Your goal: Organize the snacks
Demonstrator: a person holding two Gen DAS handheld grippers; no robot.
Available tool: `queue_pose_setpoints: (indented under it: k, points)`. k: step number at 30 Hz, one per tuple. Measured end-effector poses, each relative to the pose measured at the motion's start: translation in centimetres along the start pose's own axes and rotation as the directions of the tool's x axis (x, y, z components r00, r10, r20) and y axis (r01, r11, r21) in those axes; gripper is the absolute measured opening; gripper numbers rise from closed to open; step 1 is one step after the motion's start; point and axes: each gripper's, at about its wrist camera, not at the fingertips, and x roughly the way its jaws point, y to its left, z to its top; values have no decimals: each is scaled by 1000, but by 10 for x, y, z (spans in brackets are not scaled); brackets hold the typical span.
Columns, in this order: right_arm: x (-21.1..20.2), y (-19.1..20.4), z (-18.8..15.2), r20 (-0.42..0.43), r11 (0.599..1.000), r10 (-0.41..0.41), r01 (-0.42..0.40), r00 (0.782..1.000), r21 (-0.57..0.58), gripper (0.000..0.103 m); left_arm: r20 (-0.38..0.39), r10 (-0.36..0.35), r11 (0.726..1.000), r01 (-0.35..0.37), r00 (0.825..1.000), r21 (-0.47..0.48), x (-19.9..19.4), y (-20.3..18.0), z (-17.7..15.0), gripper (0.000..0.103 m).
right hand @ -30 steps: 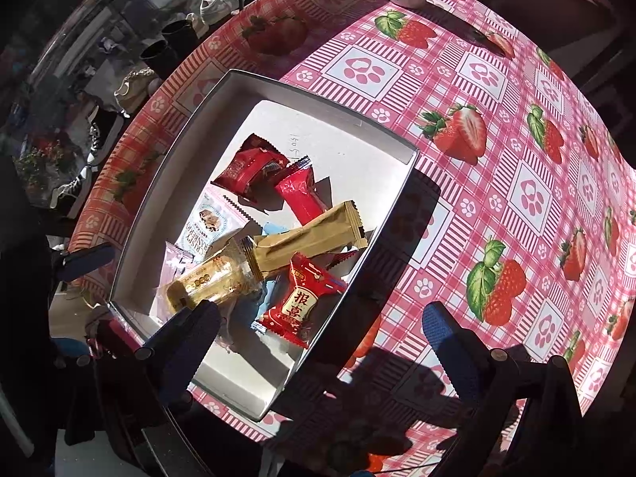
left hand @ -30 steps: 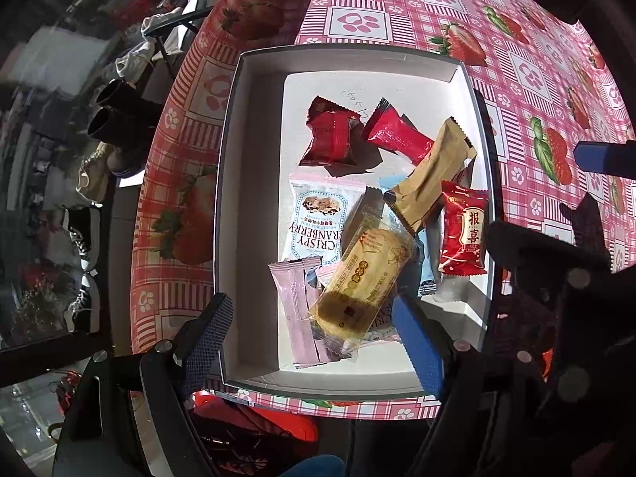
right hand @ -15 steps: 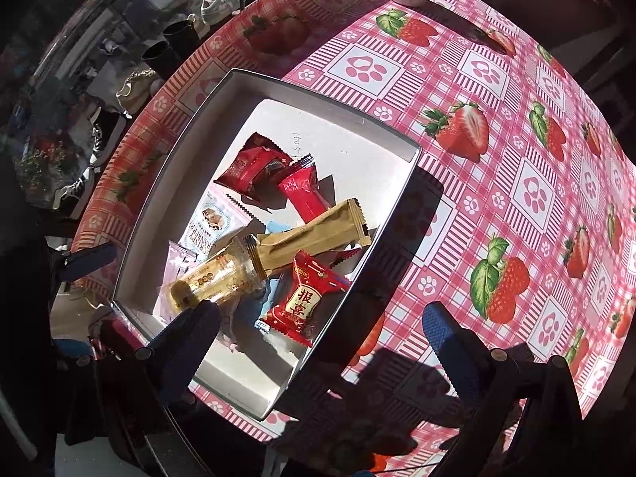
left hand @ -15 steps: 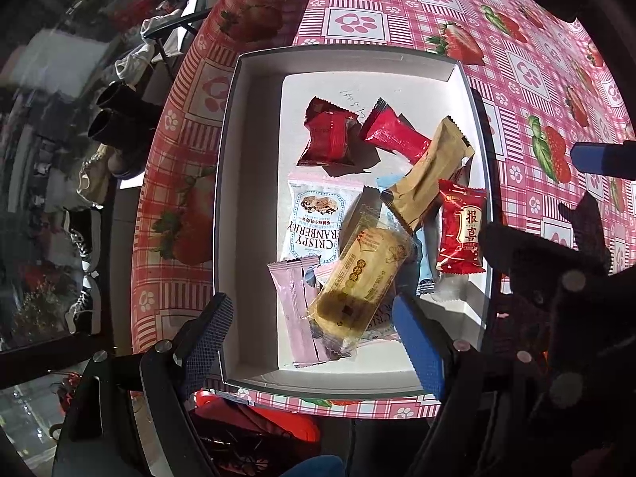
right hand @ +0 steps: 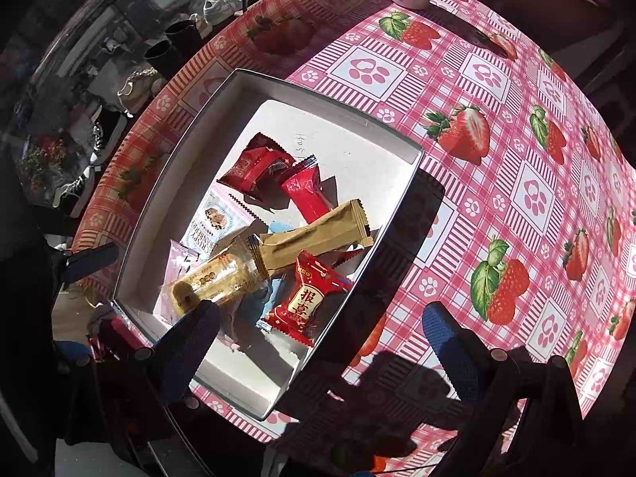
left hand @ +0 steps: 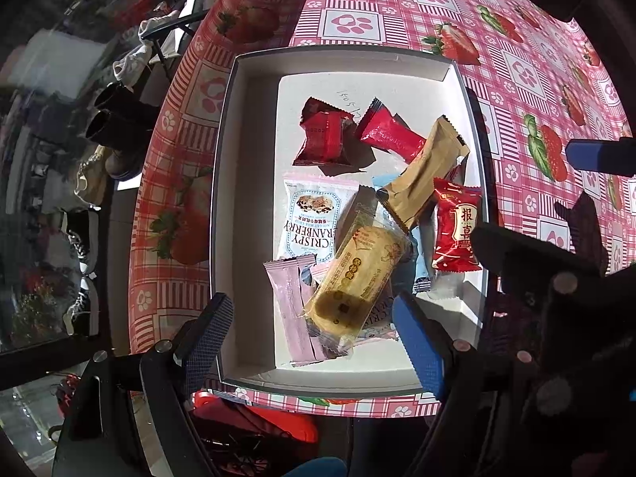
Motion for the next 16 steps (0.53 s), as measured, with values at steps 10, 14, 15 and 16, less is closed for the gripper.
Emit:
queue_pose_setpoints:
  k: [10,14,15,16]
  points:
    - [2,1,-1,-6,1000,1,-1,1000,-5,102,-4,4,1000,-4,1000,-15,2,3,1,85]
    - [2,3,-1,-8,1000,2,-2,1000,-10,102,67,-30,999,33,997,-37,-7,9,-1,85]
    - [2,3,-2,-8,1000,2,-2,1000,-10,102,75,-31,999,34,997,-35,-8,9,-1,85]
    - [2,3,-2,-7,1000,2,-2,1000,-10,102,69,-26,999,28,997,-31,-8,8,0,85]
